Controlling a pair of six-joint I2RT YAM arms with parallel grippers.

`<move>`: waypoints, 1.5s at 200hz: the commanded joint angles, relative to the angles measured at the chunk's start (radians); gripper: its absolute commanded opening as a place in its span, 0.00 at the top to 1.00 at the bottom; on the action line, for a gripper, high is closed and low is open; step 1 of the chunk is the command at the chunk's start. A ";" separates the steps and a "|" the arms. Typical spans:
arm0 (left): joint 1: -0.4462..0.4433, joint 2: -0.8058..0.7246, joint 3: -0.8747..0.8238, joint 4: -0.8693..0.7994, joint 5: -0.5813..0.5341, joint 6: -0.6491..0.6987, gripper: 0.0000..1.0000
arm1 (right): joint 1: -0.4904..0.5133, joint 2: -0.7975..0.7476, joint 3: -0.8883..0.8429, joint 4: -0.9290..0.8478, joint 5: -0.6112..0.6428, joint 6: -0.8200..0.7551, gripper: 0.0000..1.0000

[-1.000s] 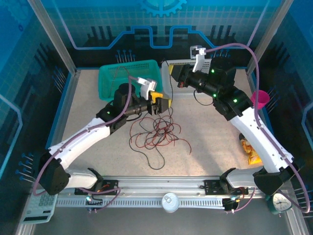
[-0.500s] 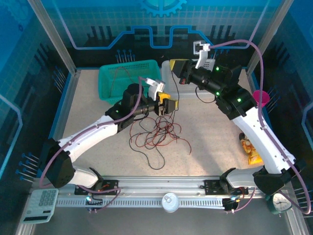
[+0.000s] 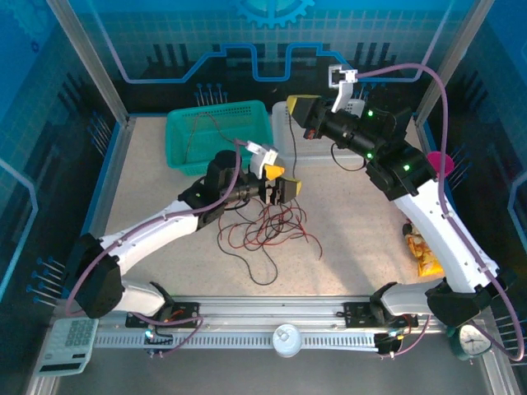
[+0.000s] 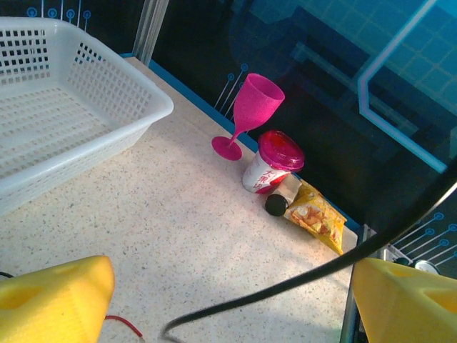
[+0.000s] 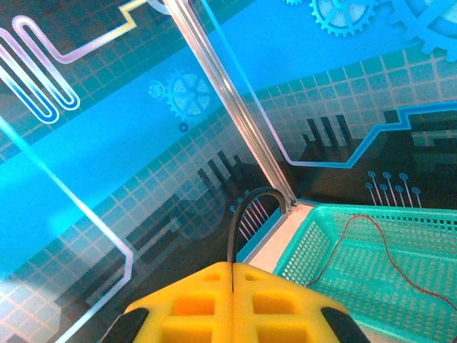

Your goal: Untangle the cables

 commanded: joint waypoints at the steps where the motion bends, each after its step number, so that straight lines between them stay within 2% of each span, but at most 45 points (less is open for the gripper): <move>1: -0.009 -0.061 -0.005 0.065 0.013 0.001 0.11 | -0.006 -0.006 0.028 0.002 0.013 -0.015 1.00; 25: -0.009 -0.078 -0.003 0.112 0.032 -0.017 0.10 | -0.005 -0.001 0.033 0.005 0.006 -0.010 1.00; 71: -0.014 -0.029 0.036 0.129 0.023 -0.030 0.14 | -0.006 0.007 0.050 0.017 -0.009 0.003 1.00; 100: -0.029 0.028 0.063 0.135 0.016 -0.030 0.21 | -0.006 0.009 0.065 0.012 -0.015 0.005 1.00; 160: -0.040 0.103 0.011 0.163 -0.007 -0.038 0.52 | -0.031 0.002 0.123 -0.028 -0.005 -0.024 1.00; 205: -0.039 0.055 0.028 0.116 -0.048 0.000 1.00 | -0.096 -0.046 0.056 -0.027 -0.015 -0.007 1.00; 251: -0.039 -0.013 0.206 -0.027 -0.028 0.063 1.00 | -0.132 -0.116 -0.158 0.006 -0.007 0.017 1.00; 300: -0.040 -0.054 0.325 -0.059 -0.064 0.121 1.00 | -0.136 -0.165 -0.347 0.015 0.031 0.014 1.00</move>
